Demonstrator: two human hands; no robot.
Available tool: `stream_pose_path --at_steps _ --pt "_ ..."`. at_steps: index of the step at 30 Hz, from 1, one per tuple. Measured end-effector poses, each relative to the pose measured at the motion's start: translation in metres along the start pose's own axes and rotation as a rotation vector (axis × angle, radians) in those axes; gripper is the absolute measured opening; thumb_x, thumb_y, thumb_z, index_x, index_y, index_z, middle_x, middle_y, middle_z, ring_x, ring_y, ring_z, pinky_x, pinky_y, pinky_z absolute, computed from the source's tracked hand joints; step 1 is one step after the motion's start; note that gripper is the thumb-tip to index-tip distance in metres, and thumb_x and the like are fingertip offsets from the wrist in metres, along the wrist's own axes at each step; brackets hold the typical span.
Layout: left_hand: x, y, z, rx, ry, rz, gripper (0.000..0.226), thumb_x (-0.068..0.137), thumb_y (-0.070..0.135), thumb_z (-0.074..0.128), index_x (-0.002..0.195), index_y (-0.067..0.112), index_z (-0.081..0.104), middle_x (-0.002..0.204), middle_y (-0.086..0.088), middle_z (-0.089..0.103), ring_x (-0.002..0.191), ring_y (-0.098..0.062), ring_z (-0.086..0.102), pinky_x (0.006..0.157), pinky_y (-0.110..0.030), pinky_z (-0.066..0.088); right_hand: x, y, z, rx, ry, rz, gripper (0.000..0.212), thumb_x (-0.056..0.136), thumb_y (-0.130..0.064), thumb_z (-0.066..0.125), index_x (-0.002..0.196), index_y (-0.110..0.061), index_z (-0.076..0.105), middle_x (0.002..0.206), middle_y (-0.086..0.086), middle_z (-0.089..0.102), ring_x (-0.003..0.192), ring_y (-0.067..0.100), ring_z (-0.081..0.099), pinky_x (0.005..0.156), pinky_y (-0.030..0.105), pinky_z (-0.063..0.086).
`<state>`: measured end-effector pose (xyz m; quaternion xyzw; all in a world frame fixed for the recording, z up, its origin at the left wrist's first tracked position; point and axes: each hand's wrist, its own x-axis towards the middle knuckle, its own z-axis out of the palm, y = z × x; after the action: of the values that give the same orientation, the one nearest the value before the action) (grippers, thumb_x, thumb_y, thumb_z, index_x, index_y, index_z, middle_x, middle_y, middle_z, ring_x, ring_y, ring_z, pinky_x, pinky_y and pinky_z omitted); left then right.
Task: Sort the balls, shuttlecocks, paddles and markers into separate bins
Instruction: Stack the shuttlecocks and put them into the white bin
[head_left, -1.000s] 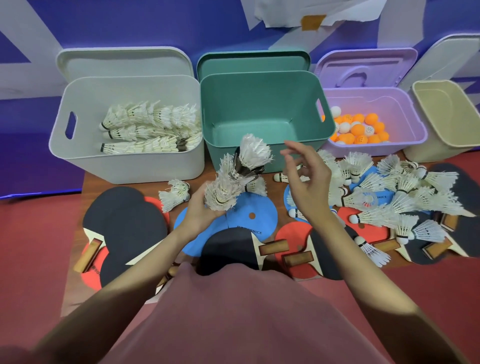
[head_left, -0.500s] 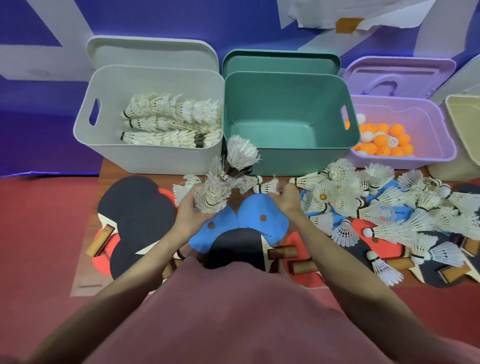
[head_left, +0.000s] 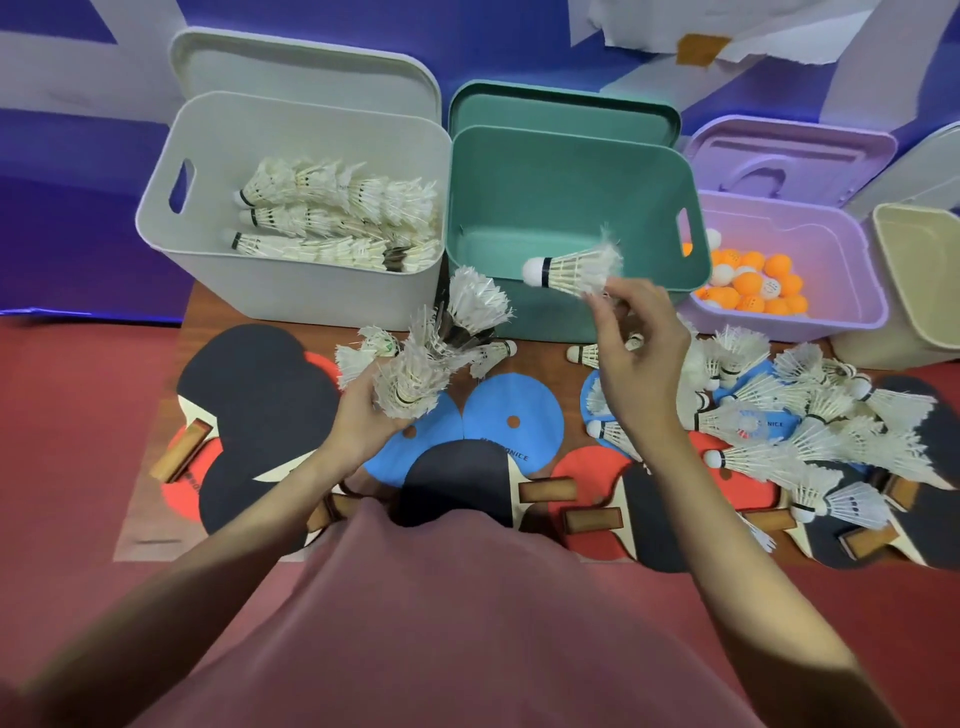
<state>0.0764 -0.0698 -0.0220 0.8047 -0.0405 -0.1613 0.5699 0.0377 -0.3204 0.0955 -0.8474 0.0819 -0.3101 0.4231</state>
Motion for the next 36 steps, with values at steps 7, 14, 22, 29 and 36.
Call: stream_pose_path --at_steps 7,14,22,29,36 --pt "-0.011 -0.003 -0.005 -0.013 -0.031 -0.019 0.05 0.062 0.01 0.08 0.106 0.019 0.06 0.1 -0.001 0.066 0.085 -0.016 0.066 0.069 -0.037 0.059 0.001 -0.015 0.025 -0.191 -0.363 -0.256 0.012 0.091 -0.01 0.058 0.093 -0.007 0.07 0.085 0.001 0.063 0.08 0.021 0.047 0.072 0.024 0.037" --pt "-0.02 -0.004 -0.028 -0.094 -0.032 -0.043 0.064 0.054 0.018 0.083 0.112 0.03 0.059 0.107 0.007 0.068 0.102 -0.011 0.064 0.087 -0.031 0.052 0.0 -0.035 0.052 -0.104 -0.495 -0.244 0.017 0.092 -0.009 0.056 0.102 -0.007 0.069 0.091 -0.002 0.062 0.083 0.016 0.044 0.078 0.012 0.033" --pt "-0.014 -0.007 -0.064 -0.162 -0.031 0.019 0.058 0.067 -0.004 0.082 0.118 0.011 0.059 0.111 -0.004 0.068 0.102 -0.01 0.064 0.086 -0.023 0.05 0.001 -0.061 0.077 0.072 -0.257 -0.12 0.024 0.091 -0.005 0.055 0.114 -0.006 0.064 0.103 0.006 0.059 0.075 0.014 0.053 0.065 0.019 0.042" --pt "-0.014 -0.016 -0.095 -0.144 -0.013 0.059 0.056 0.067 -0.007 0.08 0.116 0.007 0.057 0.106 0.004 0.066 0.094 0.003 0.063 0.079 -0.012 0.047 -0.024 0.003 0.119 -0.376 -0.231 0.434 0.018 0.086 -0.014 0.05 0.097 -0.009 0.063 0.096 0.009 0.066 0.086 0.024 0.062 0.073 0.034 0.047" --pt "-0.014 -0.037 -0.121 -0.129 -0.018 0.053 0.058 0.066 -0.006 0.081 0.108 0.026 0.058 0.101 0.006 0.068 0.093 -0.001 0.063 0.08 -0.017 0.049 -0.043 0.047 0.165 -0.793 -0.592 0.688 0.045 0.092 -0.03 0.057 0.121 0.001 0.042 0.122 0.02 0.055 0.112 0.038 0.056 0.084 0.039 0.046"
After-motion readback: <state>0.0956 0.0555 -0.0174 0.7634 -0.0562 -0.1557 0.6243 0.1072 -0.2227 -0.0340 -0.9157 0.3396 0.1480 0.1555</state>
